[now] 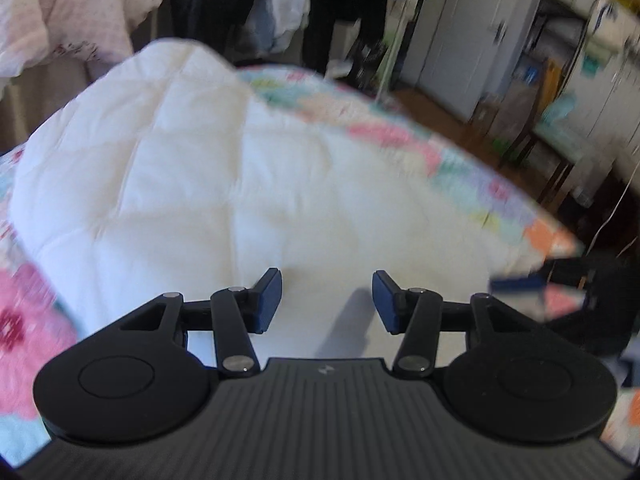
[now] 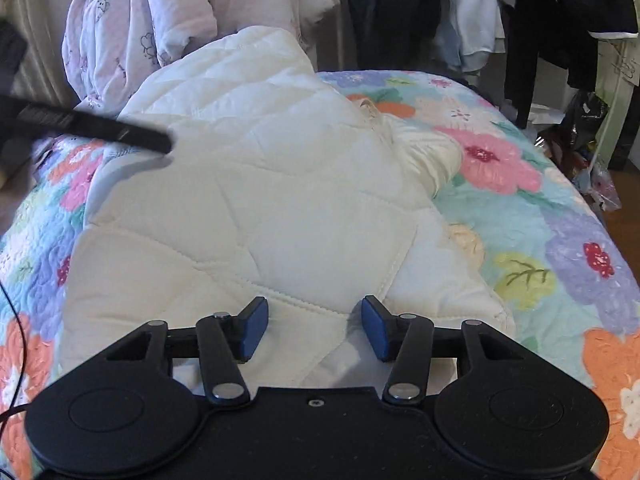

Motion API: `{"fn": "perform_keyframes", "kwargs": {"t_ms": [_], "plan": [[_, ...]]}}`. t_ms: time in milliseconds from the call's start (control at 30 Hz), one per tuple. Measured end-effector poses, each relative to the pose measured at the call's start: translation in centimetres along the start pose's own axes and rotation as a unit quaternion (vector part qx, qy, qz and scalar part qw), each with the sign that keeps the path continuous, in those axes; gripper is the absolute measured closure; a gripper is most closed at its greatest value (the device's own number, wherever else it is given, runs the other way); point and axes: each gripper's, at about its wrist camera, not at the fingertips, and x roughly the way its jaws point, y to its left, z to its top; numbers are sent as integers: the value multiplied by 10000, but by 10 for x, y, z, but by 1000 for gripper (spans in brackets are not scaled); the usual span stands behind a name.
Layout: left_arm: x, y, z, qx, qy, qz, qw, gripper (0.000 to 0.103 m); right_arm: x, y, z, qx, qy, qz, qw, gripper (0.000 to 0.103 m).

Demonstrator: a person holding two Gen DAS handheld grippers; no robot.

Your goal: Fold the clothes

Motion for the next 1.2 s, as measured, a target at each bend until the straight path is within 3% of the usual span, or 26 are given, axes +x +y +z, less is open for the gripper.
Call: {"fn": "perform_keyframes", "kwargs": {"t_ms": [133, 267, 400, 433, 533, 600, 667, 733, 833, 900, 1033, 1100, 1167, 1200], "plan": [[-4, -22, -15, 531, 196, 699, 9959, 54, 2, 11, -16, -247, -215, -75, 9994, 45], [-25, -26, -14, 59, 128, 859, 9962, 54, -22, 7, -24, -408, -576, 26, 9975, 44], [-47, -23, -16, -298, 162, 915, 9952, 53, -72, -3, -40, -128, -805, 382, 9959, 19], [-52, -22, -17, -385, 242, 970, 9942, 53, -81, -10, -46, 28, -773, 531, 9956, 19], [-66, -17, -21, -596, 737, 1249, 9876, 52, -103, -36, -60, 468, -729, 992, 9913, 19], [-80, -10, -25, -716, 888, 1386, 9838, 52, -110, -52, -58, 429, -819, 995, 9907, 17], [-97, -2, -28, -892, 963, 1553, 9791, 52, -117, -61, -48, 139, -985, 698, 9926, 17], [-115, 2, -32, -815, 1028, 1965, 9717, 51, -126, -67, -33, -253, -1151, 565, 9914, 16], [-145, -1, -46, -527, 1139, 2435, 9618, 50, -130, -79, -9, -582, -1348, 989, 9842, 7], [-166, 1, -56, -637, 1217, 2467, 9593, 50, -122, -86, 7, -635, -1166, 1426, 9808, 7], [-196, 10, -59, -1247, 981, 2294, 9603, 49, -100, -84, 44, -720, -47, 2470, 9663, 8], [-200, 13, -56, -1609, 730, 2173, 9600, 40, -91, -83, 61, -770, 342, 2576, 9626, 8], [-188, 16, -54, -1843, 607, 2170, 9567, 38, -80, -83, 71, -753, 575, 2433, 9653, 8], [-179, 17, -53, -1882, 493, 2049, 9592, 38, -73, -84, 72, -665, 663, 2323, 9681, 8]]}}
